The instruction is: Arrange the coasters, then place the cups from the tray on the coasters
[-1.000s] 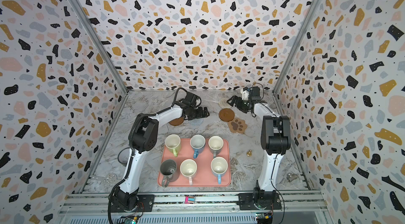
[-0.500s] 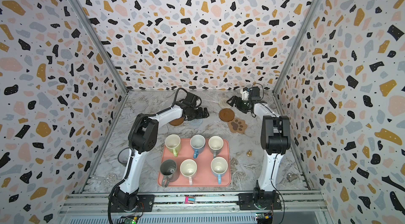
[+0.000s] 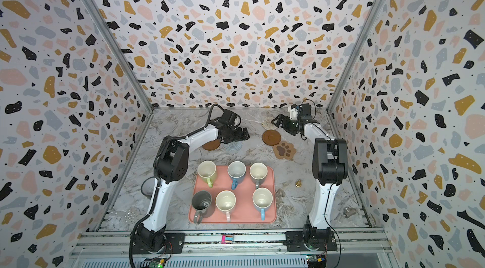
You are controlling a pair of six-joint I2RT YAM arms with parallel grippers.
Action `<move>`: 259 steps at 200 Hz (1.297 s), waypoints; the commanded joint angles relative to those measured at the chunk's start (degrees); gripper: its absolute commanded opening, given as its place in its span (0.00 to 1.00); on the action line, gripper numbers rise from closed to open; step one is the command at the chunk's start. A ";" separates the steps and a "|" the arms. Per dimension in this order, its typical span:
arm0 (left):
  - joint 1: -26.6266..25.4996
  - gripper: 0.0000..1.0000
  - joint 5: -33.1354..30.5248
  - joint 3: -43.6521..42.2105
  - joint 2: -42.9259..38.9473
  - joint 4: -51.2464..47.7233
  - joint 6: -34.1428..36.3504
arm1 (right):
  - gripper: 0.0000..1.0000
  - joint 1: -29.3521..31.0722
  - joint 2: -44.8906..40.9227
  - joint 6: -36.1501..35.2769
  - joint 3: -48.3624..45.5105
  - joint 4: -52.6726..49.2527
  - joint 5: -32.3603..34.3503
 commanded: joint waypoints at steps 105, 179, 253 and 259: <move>0.20 1.00 0.30 -1.05 -1.30 -0.21 0.62 | 0.99 -0.25 -0.36 0.06 1.91 -0.72 0.13; 0.20 1.00 0.90 -2.32 0.11 2.16 -0.71 | 0.99 -0.17 -0.71 0.00 1.55 -1.01 -0.01; 0.29 1.00 -0.05 -2.06 0.17 2.07 -0.26 | 0.99 -0.16 -0.97 0.23 0.99 -0.70 -0.09; 0.29 1.00 -0.05 -2.06 0.19 1.99 -0.18 | 0.99 -0.12 -0.97 0.25 1.09 -0.71 -0.13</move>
